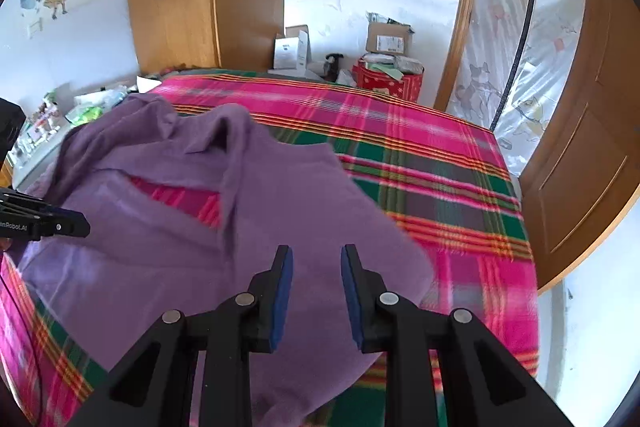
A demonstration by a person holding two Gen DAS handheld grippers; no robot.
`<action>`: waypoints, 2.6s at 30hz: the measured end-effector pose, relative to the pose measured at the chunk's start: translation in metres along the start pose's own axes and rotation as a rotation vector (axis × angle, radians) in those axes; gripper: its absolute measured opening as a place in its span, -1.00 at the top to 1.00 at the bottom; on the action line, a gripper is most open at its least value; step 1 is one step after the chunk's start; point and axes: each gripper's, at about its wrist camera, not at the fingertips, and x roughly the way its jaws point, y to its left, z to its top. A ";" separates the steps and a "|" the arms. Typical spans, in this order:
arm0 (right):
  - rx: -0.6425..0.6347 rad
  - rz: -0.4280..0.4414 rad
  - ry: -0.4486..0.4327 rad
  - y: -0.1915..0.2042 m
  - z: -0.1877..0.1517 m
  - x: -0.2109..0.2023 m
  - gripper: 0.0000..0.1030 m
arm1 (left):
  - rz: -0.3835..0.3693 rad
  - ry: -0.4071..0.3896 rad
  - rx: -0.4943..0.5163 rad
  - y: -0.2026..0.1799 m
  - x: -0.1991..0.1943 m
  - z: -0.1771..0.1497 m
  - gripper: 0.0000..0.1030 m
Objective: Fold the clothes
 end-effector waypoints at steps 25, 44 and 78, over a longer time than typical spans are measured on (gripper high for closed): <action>0.212 -0.035 0.079 0.030 -0.097 -0.030 0.38 | 0.332 -0.267 -0.247 0.101 -0.090 -0.101 0.52; 0.347 -0.126 0.086 0.003 -0.078 -0.001 0.12 | 0.379 -0.249 -0.323 0.135 -0.077 -0.110 0.52; 0.506 -0.362 -0.083 -0.082 -0.098 -0.064 0.92 | 0.358 -0.284 -0.200 0.079 -0.077 -0.101 0.52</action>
